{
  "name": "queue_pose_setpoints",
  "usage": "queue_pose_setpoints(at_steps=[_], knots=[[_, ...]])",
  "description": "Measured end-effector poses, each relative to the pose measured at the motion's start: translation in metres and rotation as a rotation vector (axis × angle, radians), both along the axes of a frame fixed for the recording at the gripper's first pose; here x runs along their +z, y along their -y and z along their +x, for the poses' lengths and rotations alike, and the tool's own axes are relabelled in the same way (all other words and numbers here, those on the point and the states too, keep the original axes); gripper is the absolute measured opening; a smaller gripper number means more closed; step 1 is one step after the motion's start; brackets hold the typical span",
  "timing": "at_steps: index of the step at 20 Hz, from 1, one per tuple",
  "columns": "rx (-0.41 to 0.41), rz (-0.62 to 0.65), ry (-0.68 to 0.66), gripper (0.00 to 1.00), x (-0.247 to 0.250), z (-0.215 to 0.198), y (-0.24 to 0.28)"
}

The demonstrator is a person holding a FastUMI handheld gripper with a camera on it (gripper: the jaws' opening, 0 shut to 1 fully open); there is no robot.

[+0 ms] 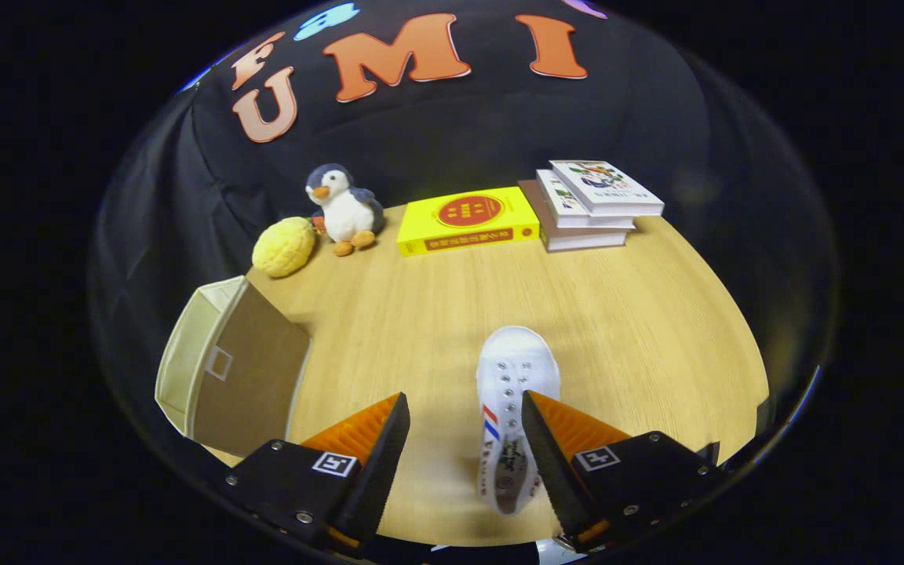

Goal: Open the storage box then place both shoes into the box .Put the left shoe in first, then the right shoe, with the right side of both shoes facing outward in a uniform manner.

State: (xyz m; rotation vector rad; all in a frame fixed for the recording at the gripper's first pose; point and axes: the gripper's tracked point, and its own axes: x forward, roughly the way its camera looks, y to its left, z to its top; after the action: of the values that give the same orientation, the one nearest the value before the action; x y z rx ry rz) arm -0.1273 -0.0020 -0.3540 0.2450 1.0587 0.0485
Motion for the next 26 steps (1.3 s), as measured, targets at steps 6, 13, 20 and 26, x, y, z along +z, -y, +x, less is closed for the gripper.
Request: queue_pose_setpoints(at_steps=[6,13,20,26], knots=[[-0.082,0.000,-0.106,0.83,-0.047,-0.034,0.042],[-0.065,0.034,-0.173,0.74,-0.090,-0.045,0.039],[-0.008,0.156,-0.158,0.62,-0.101,-0.039,0.028],[-0.139,0.262,-0.204,0.33,-0.101,-0.038,0.028]])
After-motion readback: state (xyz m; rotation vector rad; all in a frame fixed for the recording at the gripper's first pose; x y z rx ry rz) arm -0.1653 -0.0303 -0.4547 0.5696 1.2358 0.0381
